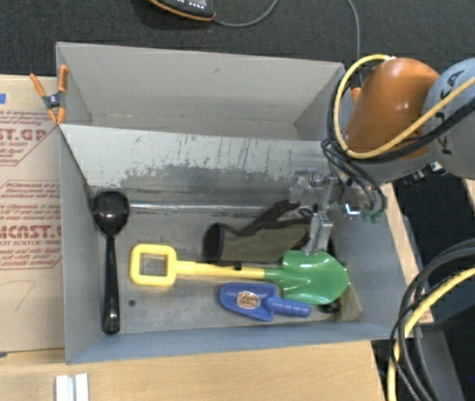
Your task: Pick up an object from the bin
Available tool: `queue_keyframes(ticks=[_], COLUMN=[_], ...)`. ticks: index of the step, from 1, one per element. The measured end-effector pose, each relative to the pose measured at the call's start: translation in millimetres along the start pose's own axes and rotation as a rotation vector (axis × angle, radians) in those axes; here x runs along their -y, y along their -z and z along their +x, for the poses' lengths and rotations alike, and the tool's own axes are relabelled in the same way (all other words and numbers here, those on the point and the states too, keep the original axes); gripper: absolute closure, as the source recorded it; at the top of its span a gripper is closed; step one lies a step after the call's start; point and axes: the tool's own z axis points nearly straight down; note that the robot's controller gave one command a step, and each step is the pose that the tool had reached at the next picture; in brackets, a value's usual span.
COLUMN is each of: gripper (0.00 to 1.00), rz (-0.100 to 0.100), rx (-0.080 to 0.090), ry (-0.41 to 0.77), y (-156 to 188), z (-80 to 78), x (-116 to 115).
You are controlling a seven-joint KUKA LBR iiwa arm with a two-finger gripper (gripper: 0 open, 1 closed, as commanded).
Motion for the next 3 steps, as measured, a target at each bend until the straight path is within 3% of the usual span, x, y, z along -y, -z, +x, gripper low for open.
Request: queue_keyframes(ticks=[2, 3], gripper=[0.00, 0.00], rz=[0.005, 0.003], rx=[0.017, 0.018], ry=[-0.007, -0.046], y=[-23.8, -96.7], z=[-6.6, 0.8], x=[11.5, 8.8])
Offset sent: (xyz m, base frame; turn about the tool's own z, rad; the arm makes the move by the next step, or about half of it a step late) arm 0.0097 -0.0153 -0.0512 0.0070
